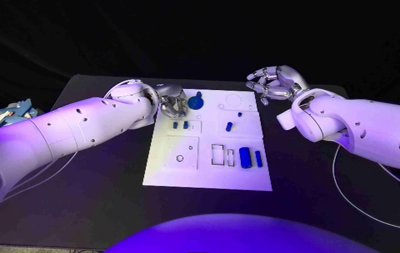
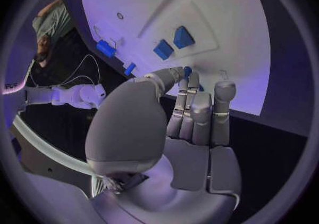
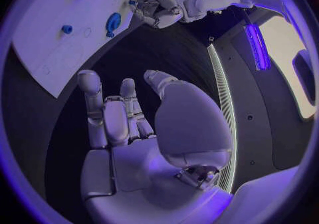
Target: Assemble the parts on the task board
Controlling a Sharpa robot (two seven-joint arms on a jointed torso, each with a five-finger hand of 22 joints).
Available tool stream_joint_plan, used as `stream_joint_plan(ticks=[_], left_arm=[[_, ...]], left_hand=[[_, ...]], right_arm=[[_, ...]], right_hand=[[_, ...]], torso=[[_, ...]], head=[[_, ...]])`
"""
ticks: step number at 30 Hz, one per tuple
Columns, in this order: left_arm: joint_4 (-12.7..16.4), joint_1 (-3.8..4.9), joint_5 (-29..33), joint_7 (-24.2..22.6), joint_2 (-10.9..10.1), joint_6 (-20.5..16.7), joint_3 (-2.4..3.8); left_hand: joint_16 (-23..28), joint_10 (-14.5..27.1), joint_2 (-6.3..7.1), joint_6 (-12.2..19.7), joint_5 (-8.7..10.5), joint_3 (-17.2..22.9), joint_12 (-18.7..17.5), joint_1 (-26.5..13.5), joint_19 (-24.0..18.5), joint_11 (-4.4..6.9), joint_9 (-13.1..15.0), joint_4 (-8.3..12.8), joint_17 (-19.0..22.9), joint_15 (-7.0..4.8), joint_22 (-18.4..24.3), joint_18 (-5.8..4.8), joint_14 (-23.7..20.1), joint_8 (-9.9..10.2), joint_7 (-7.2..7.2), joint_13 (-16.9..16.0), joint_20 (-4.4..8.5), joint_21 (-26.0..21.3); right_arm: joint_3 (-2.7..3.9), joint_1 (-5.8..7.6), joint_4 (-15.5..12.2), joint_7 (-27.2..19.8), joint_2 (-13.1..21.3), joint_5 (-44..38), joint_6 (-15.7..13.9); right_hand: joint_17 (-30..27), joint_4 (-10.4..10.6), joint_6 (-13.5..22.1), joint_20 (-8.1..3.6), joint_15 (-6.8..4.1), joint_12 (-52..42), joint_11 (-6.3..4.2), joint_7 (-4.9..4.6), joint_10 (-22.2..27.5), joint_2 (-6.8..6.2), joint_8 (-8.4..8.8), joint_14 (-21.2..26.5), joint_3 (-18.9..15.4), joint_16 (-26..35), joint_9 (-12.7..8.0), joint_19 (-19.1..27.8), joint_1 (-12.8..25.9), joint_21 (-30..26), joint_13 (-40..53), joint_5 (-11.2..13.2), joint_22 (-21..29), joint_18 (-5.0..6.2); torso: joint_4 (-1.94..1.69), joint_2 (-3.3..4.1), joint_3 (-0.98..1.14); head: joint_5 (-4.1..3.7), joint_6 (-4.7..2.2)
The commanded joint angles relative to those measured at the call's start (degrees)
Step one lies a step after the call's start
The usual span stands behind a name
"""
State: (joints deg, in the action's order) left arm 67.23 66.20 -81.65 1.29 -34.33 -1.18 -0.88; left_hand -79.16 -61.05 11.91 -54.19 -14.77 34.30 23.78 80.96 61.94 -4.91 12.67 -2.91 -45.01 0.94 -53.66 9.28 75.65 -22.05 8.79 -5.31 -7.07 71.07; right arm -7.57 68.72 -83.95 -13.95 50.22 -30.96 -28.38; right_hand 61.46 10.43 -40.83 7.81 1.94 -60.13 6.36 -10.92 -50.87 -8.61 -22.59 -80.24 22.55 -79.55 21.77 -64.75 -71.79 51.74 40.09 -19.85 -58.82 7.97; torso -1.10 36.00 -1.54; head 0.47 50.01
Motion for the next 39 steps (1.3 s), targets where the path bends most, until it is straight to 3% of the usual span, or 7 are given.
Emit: stream_joint_plan(ticks=[1, 19, 39], left_arm=[[-0.1, 0.00, -0.2, 0.2, 0.3, 0.3, -0.07], [-0.6, -0.02, -0.4, 0.2, 0.6, 0.7, -0.22], [-0.7, -0.02, -0.2, -0.7, 0.5, 0.6, -0.23]], left_hand=[[0.1, -0.4, -0.27, -0.3, 0.24, 0.1, -0.4, -0.5, 0.4, -0.10, 0.1, 0.3, -0.1, 0.06, 0.0, -1.03, 0.2, 0.3, 0.01, 0.0, 0.12, 0.2], [0.1, 0.2, -0.47, 0.5, 0.20, 0.4, -1.5, -0.5, -0.6, -0.50, -0.2, 0.8, -0.1, 0.31, 1.1, -0.79, 0.1, 1.3, 0.46, 0.1, 0.16, -0.4], [0.5, 2.1, 0.91, 1.7, 0.05, 0.3, -4.4, -2.0, -2.1, -1.50, -0.7, 1.0, 1.8, 1.17, 2.7, -0.50, -1.0, 3.2, 1.18, 0.8, -0.55, -1.5]], right_arm=[[0.01, -0.04, -0.1, -0.5, 0.0, -0.5, 0.3], [0.01, -0.05, 0.0, -0.5, -0.1, -0.5, 0.4], [0.01, -0.15, 0.2, -0.6, -0.1, -0.5, 0.3]], right_hand=[[-0.1, 0.0, 0.4, 0.11, -0.03, 0.4, -0.19, -0.13, 0.1, 0.29, -0.11, 0.4, 0.4, 0.3, -0.1, 0.3, -0.2, -0.4, -0.1, -0.4, 0.0, 0.90], [-0.1, 0.0, 0.4, 0.11, -0.03, 0.4, -0.19, -0.13, 0.1, 0.29, -0.11, 0.4, 0.4, 0.3, -0.1, 0.3, -0.2, -0.4, -0.1, -0.4, 0.0, 0.90], [-0.3, 0.0, 0.5, 0.07, -0.07, 0.5, -0.23, -0.10, 0.0, 0.17, -0.35, 0.4, 0.5, 0.5, -0.2, 0.4, -0.2, -0.8, -0.6, -0.4, 0.2, 0.94]], torso=[[0.08, 0.09, -0.03], [-0.03, 0.00, -0.02], [-0.04, 0.00, -0.04]], head=[[-0.07, -0.01], [-0.12, -0.01], [-0.15, -0.01]])
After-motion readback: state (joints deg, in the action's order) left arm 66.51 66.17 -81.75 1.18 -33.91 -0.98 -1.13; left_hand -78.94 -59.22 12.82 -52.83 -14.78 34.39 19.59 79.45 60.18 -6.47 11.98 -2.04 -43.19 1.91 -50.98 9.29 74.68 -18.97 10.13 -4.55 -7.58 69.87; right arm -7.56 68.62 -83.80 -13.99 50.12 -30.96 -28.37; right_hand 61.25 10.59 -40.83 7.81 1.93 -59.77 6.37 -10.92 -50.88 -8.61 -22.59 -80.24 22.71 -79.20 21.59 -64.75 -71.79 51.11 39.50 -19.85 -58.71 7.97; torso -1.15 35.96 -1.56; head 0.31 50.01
